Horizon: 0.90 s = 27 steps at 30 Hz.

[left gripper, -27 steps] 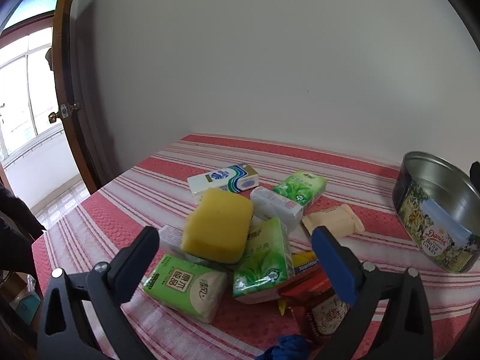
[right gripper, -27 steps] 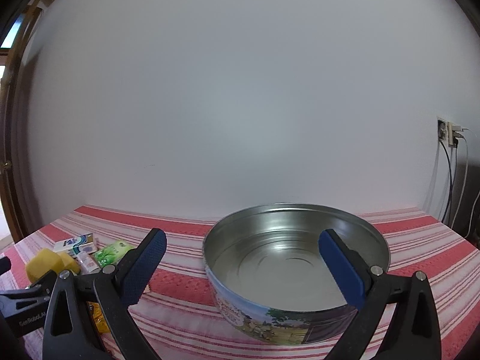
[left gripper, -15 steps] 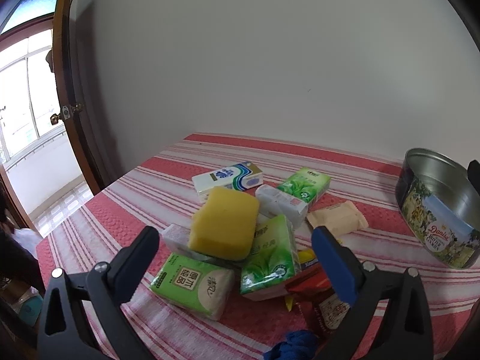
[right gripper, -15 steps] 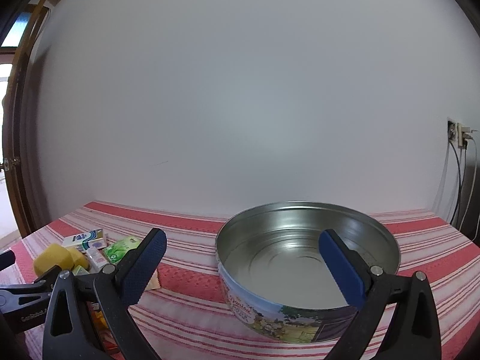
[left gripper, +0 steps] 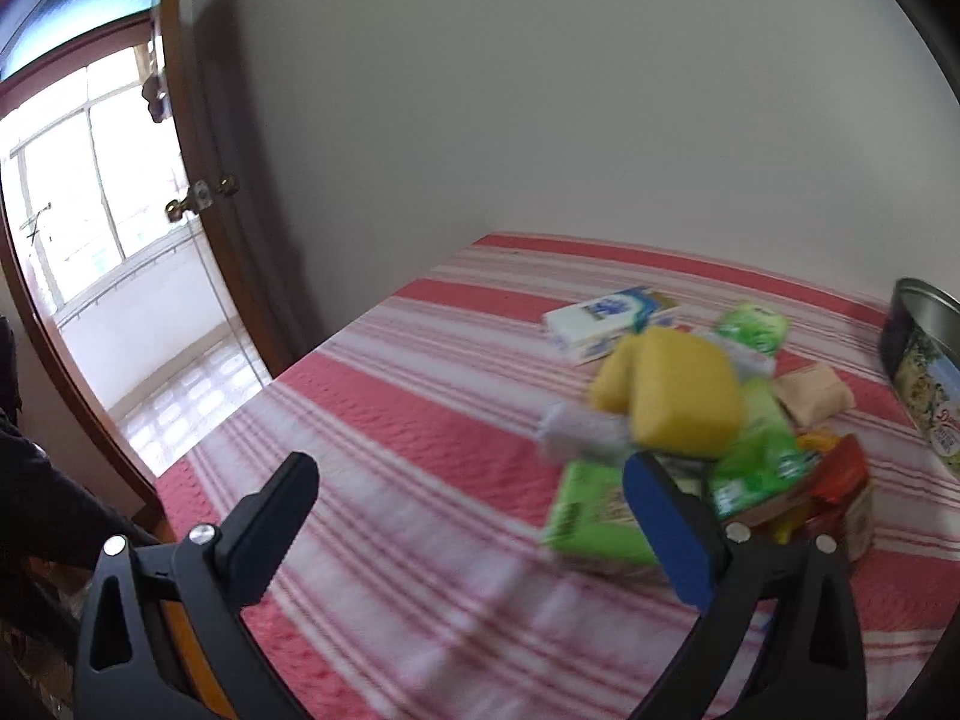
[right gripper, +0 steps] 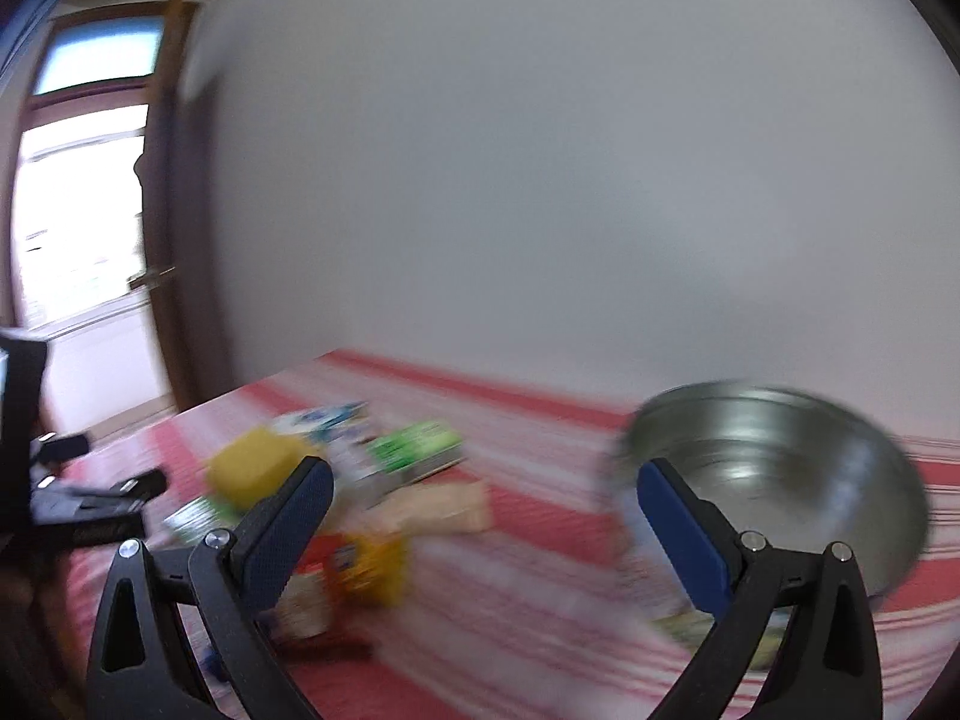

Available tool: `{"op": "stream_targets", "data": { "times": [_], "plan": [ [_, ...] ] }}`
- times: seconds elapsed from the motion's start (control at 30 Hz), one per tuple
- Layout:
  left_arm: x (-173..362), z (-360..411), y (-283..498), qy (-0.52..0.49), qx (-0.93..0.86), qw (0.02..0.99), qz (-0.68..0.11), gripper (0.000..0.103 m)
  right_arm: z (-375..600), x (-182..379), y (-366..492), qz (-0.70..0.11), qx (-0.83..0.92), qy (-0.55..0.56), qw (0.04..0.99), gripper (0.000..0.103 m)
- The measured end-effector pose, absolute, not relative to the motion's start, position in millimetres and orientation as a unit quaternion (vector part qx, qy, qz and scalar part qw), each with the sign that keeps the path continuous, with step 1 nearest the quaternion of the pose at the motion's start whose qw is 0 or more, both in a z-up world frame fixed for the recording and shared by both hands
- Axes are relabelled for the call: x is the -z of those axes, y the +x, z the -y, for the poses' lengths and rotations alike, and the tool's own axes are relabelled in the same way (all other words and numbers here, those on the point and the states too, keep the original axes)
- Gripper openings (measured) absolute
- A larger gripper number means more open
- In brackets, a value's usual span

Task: Organize objects
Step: 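Move both grippers toward the pile of items on the bed, then grasp the green tissue pack with left gripper while right gripper grasps red snack packet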

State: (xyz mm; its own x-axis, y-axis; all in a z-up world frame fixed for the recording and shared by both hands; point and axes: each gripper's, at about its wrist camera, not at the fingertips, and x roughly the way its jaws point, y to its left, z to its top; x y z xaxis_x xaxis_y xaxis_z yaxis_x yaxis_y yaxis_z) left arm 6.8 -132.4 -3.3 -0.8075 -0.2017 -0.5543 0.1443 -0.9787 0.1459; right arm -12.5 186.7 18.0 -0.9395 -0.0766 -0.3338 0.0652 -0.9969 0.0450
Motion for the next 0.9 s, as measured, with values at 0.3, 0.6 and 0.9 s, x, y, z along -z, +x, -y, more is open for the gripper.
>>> {"op": "stream_targets", "data": {
  "times": [0.3,0.6,0.9],
  "plan": [
    [19,149,8,0.310,0.944,0.086,0.068,0.103,-137,11,-43,-0.003,0.941,0.305,0.147,0.071],
    [23,122,-2,0.339,0.938,0.024,0.069,0.103,-113,43,-70,-0.049,0.906,0.391,0.154,0.068],
    [40,85,-28,0.378,0.923,0.001,0.079,0.103,-152,24,-56,0.019,0.923,0.347,0.167,0.041]
  ]
}}
